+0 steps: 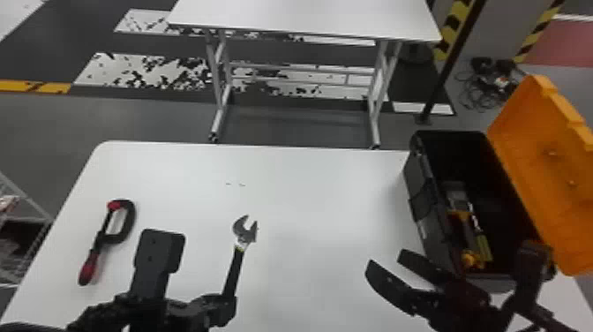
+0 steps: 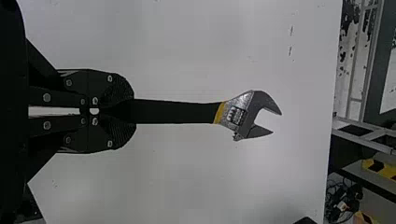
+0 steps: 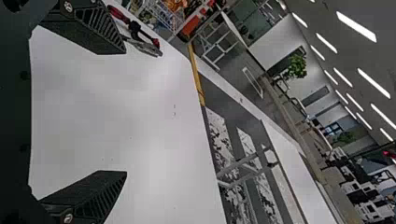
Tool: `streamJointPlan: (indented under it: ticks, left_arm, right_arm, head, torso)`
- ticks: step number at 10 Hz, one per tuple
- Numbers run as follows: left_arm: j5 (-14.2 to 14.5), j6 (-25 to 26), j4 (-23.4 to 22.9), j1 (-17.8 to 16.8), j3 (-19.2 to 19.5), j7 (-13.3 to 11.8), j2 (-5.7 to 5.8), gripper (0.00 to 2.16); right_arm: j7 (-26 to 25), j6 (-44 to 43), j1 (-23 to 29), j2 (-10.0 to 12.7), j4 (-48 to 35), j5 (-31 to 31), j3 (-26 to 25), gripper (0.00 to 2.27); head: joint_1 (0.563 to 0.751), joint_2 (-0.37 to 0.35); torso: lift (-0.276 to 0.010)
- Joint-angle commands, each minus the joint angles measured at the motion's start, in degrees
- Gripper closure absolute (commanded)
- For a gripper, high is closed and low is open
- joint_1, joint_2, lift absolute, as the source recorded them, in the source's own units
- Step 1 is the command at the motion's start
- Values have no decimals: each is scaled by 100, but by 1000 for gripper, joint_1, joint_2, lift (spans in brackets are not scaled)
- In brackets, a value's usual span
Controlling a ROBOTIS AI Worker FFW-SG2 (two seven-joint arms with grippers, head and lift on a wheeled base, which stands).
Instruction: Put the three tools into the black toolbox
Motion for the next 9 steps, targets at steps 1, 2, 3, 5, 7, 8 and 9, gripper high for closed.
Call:
streamJointPlan:
  ticks: [1,2,3,5,7,8,9]
  left_arm:
    - [45,-27,-51,0,-80,-10,-16,1892]
    - [45,-27,-95,-9,-194,-36,-7,1892]
    - [37,-9,-113,-53,-300,-36,-7,1892]
    - [-122,44,-122,-114,-616,25,-7,1892]
    - [-350,44,-130,-114,-836,78,-7,1892]
    - [-350,26,-122,-114,-853,78,-7,1892]
    - [-341,9,-104,-114,-862,78,-7,1892]
  right_arm:
    - [-43,51,-93,71,33,232,237,83]
    - [-52,156,-189,97,104,311,386,83]
    - [-79,350,-277,115,121,373,571,83]
    - [-210,508,-347,106,104,425,1002,83]
    - [-272,314,-418,124,218,601,1327,83]
    - [-272,209,-470,185,306,671,1397,83]
    - [-281,191,-514,203,358,689,1441,83]
  head:
    - [695,-29]
    - [695,-23]
    - [695,-13]
    - [695,18]
    - [695,50]
    - [695,68]
    - [695,84]
  torso:
    - [-51]
    - [-51]
    - [-51]
    - [-51]
    - [-51]
    - [-51]
    - [-51]
